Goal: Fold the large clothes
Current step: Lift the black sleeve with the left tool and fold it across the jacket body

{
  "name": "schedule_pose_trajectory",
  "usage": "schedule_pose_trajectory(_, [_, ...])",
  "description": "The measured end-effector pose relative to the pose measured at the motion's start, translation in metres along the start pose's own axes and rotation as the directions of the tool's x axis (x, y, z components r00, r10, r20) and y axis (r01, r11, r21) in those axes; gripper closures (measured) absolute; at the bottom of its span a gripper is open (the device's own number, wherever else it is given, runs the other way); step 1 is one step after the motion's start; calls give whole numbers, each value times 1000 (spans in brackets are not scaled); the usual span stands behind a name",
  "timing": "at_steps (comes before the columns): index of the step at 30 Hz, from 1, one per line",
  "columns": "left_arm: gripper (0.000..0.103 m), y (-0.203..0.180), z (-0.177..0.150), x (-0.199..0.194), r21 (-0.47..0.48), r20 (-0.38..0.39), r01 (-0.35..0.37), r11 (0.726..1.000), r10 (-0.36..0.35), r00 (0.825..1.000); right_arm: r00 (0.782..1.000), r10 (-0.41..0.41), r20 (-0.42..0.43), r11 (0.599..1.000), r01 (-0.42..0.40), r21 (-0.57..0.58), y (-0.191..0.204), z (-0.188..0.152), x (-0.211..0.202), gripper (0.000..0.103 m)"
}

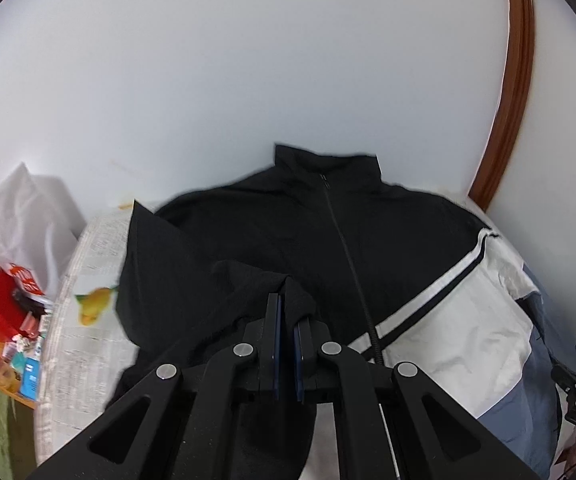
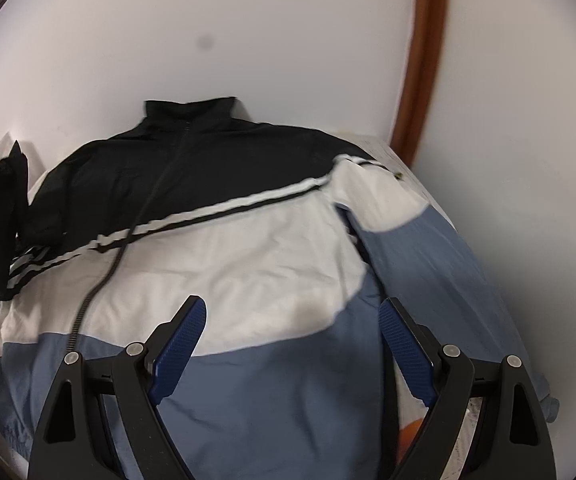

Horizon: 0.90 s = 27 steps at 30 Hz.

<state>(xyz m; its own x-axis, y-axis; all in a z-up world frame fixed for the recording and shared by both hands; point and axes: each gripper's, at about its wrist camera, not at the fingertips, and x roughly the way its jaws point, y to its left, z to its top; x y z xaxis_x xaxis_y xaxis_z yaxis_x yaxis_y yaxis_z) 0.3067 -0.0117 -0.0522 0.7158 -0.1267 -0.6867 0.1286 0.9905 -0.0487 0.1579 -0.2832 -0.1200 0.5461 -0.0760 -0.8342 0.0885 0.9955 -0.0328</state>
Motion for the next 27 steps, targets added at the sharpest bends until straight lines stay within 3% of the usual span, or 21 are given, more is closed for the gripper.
schedule_pose_trajectory(6, [98,-18,-10,32,9,-88,5,1000,-4,996,1000,-14,-14,1000,14,25,-19,-6,13,15])
schedule_pose_trajectory(12, [97,-23,-18,39,12,-132,10,1000,-9,991,1000,4,-11,1000,-4,8,-12,-5,17,15])
schedule_pose_trajectory(15, [78,-21,-22,31,8,-145,36,999,-34,989,1000,16,2,1000,-16,-17,0,1,14,15])
schedule_pose_trajectory(17, [29,-18,-26,21,-1,-143,91,996,-90,986,999,38,15,999,-37,-33,10,7,12,15])
schedule_pose_trajectory(22, [27,-7,-33,-19,-2,-94,185,983,-184,978,989,136,55,987,-131,-91,52,30,2,17])
schedule_pose_trajectory(24, [27,5,-32,-36,-5,-68,174,985,-174,982,982,184,53,976,-176,-125,74,40,0,26])
schedule_pose_trajectory(27, [27,35,-36,-59,-8,-32,107,994,-107,994,968,249,40,956,-239,-168,106,50,3,27])
